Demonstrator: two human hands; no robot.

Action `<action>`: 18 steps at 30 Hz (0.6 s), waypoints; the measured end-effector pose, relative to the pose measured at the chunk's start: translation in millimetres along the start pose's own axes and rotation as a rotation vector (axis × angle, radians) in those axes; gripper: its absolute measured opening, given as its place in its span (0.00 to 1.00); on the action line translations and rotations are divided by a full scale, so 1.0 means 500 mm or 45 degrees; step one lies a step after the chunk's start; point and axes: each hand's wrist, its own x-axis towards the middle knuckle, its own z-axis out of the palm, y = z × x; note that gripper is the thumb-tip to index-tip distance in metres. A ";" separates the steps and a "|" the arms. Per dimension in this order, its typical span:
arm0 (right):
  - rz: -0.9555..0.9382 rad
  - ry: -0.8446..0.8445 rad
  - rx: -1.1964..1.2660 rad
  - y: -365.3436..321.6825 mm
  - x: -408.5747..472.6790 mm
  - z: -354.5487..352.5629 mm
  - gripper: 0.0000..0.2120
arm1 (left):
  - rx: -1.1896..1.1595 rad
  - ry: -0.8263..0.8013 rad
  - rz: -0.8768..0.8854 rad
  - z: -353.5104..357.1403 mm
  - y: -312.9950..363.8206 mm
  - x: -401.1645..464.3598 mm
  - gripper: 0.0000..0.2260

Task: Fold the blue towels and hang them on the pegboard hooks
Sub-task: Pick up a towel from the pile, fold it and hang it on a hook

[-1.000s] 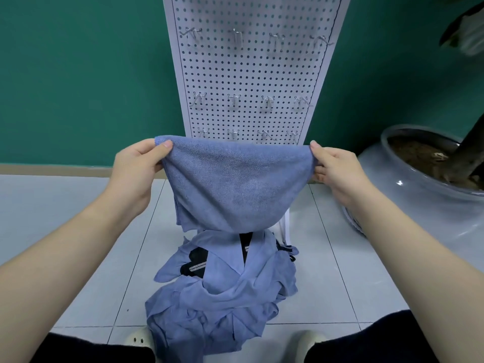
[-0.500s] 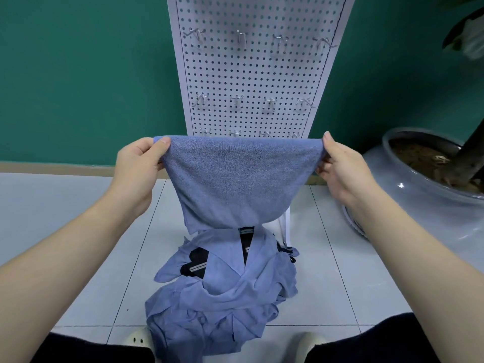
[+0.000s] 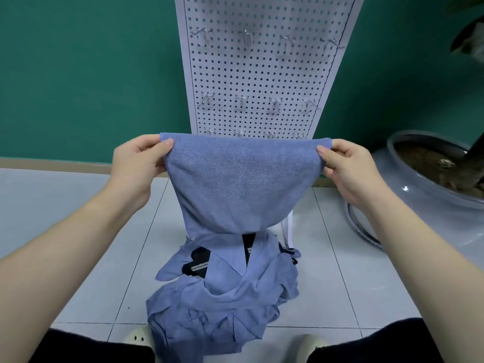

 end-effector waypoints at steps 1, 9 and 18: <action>0.012 0.016 -0.025 0.003 -0.001 -0.001 0.04 | 0.013 0.016 -0.010 -0.003 -0.001 0.001 0.03; 0.271 0.115 0.058 0.065 0.026 -0.003 0.15 | 0.126 -0.009 -0.271 -0.012 -0.048 0.020 0.07; 0.742 0.082 -0.144 0.102 -0.001 0.025 0.11 | 0.267 -0.058 -0.542 -0.009 -0.094 0.008 0.06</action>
